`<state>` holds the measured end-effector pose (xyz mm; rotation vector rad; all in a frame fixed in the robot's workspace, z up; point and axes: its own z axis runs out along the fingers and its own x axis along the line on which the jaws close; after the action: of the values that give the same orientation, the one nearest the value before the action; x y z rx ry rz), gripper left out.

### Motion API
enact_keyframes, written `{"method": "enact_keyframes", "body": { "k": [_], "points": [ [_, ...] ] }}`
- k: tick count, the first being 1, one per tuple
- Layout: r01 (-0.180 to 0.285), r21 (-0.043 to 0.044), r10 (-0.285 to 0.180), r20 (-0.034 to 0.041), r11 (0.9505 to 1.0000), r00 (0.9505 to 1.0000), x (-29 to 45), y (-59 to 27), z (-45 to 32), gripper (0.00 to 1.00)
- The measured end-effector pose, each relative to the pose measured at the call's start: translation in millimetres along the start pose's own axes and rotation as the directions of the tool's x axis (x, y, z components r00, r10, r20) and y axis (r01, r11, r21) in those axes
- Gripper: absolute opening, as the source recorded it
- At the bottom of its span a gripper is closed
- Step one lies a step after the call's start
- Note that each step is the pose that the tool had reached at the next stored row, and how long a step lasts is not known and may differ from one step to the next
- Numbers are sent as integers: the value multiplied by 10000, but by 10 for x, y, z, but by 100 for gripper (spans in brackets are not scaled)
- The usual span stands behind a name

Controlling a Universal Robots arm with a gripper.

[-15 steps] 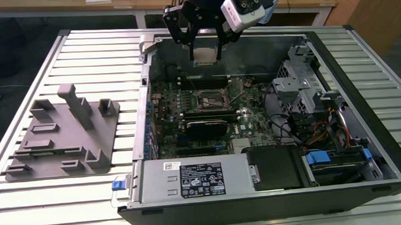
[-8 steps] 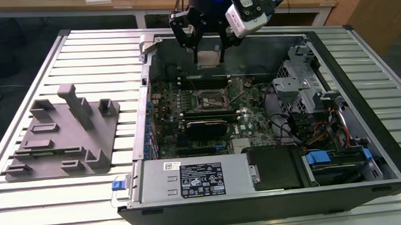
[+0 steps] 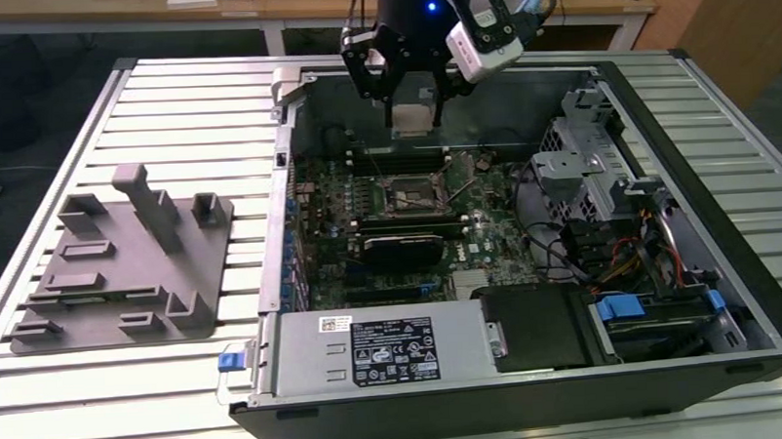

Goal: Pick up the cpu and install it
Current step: 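Pick up the cpu and move it towards the insertion slot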

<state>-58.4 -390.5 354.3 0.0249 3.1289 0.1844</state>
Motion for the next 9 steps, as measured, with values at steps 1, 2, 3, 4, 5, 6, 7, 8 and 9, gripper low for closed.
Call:
{"method": "enact_keyframes", "body": {
  "k": [1,2,3,4,5,6,7,8,9],
  "points": [
    [0,0,0,0,10000,10000,-10,11,19,54],
    [0,-1,0,1,10000,10000,-19,23,40,54],
    [-1,-1,1,1,10000,10000,-27,35,59,54],
    [-1,-1,1,1,10000,10000,-35,46,80,54],
    [0,0,0,0,10000,10000,-41,55,99,54],
    [0,1,0,0,10000,10000,-47,64,118,54],
    [0,-1,0,0,10000,10000,-52,71,138,54],
    [1,-1,-1,1,10000,10000,-56,78,157,54],
    [1,-1,-1,0,10000,10000,-60,85,176,54]
  ]
}}
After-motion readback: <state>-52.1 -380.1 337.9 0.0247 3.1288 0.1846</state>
